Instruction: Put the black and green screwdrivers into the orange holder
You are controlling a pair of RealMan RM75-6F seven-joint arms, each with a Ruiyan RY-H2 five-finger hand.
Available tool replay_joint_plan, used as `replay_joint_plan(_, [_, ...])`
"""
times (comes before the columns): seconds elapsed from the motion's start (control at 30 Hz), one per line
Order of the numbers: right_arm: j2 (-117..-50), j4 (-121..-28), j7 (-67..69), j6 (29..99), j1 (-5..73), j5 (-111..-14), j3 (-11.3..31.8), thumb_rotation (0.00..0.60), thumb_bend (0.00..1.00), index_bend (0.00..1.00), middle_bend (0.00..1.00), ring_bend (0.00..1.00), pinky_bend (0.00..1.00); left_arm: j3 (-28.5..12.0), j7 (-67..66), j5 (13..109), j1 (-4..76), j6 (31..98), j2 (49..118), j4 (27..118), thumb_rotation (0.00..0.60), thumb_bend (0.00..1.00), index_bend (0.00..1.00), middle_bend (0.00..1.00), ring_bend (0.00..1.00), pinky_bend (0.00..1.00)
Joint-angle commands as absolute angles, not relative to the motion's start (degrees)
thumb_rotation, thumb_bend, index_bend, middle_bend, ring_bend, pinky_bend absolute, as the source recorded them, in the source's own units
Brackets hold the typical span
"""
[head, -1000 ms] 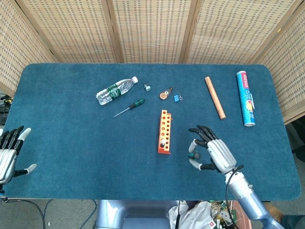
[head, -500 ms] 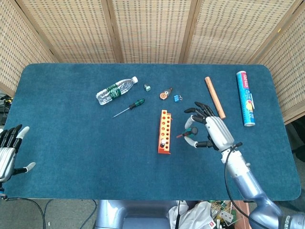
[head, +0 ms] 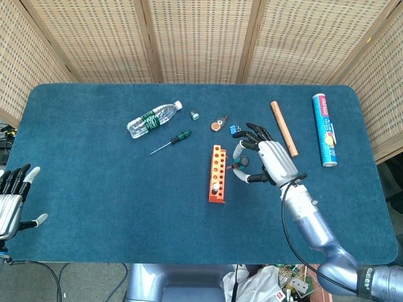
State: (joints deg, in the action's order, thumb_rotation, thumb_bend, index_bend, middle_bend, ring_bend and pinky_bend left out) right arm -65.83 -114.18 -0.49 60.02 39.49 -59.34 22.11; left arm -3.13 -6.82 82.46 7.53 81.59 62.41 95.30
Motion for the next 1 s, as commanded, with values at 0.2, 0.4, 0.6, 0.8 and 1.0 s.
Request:
replay_joint_plan(0.2, [-67.72,-113.19,-3.84,58.53,43.32,-54.30,23.55,0.600,0.35,0.65,0.23,0.00,0.00,-3.52,-7.28,81.21,7.95,80.67,62.71,95.00,0.600,0.00,0.00,0.00,0.00,0.00])
replay_joint_plan(0.4, [-68.98,-112.50,-4.77,58.08,45.23,-50.05,24.00,0.600,0.36,0.65,0.23,0.00,0.00,-3.53,-7.48,80.92,8.04,80.45,62.82,94.89,0.600,0.00,0.00,0.00,0.00,0.00])
replay_joint_plan(0.6, [-70.18,-111.17,-6.26,57.86,46.98,-47.04,23.67,0.600,0.36,0.65,0.23,0.00,0.00,-3.66,-7.71,80.55,8.28,80.13,62.96,94.71,0.600,0.00,0.00,0.00,0.00,0.00])
replay_joint_plan(0.8, [-71.21,-109.97,-6.92,58.02,47.81,-46.25,23.09,0.600,0.36,0.65,0.23,0.00,0.00,-3.70,-7.46,80.41,8.28,80.14,62.89,94.65,0.600,0.00,0.00,0.00,0.00,0.00])
replay_joint_plan(1.0, [-72.00,-109.06,-7.29,58.20,48.35,-45.68,22.63,0.600,0.39,0.65,0.23,0.00,0.00,-3.74,-7.55,80.24,8.32,80.12,62.93,94.63,0.600,0.00,0.00,0.00,0.00,0.00])
